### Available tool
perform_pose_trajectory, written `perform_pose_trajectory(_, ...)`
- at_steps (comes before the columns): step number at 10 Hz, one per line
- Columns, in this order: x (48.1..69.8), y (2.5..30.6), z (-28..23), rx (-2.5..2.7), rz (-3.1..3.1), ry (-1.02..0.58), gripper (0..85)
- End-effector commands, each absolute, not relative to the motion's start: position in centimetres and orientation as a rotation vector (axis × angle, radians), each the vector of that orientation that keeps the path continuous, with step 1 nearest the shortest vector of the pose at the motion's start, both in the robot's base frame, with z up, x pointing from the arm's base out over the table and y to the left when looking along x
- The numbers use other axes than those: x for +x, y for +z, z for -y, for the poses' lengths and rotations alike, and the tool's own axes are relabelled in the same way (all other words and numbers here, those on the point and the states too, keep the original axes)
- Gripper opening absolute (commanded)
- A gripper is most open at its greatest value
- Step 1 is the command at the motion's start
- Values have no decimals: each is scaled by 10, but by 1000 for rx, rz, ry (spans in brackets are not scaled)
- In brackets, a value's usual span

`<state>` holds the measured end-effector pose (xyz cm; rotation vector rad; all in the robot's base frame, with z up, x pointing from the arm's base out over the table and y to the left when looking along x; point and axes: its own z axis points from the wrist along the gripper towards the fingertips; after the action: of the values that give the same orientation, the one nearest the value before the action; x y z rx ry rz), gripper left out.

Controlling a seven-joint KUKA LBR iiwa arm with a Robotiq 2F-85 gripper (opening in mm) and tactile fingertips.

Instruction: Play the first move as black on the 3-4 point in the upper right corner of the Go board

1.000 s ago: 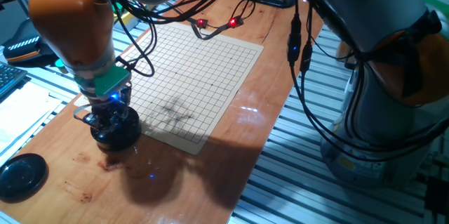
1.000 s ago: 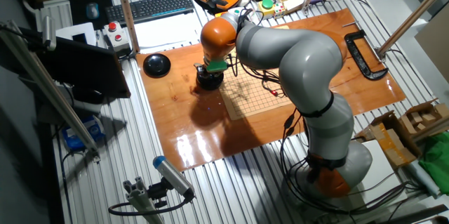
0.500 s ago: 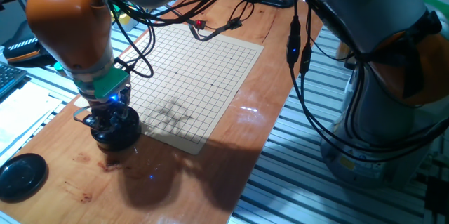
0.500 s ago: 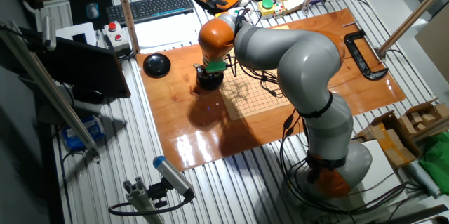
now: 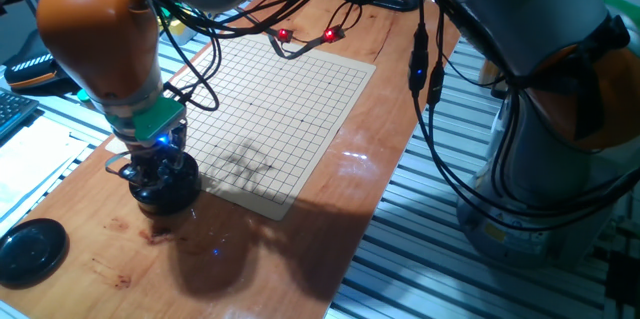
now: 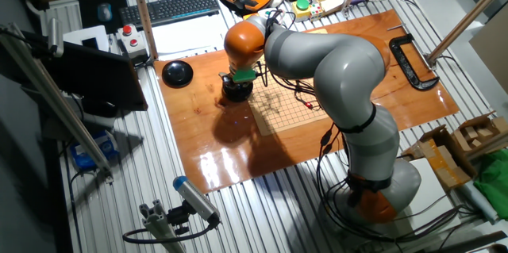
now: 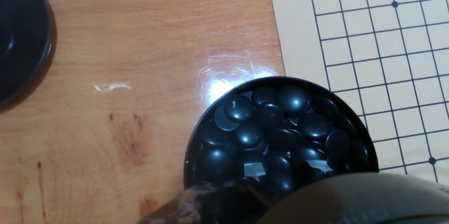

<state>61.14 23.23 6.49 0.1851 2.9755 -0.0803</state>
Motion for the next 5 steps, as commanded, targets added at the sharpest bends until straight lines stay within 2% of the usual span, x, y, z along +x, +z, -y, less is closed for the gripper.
perform_pose_trajectory(1,611,65,-232,186,-2975,-82,370)
perform_pose_trajectory(5,609,62,-232,186,-2975,-82,363)
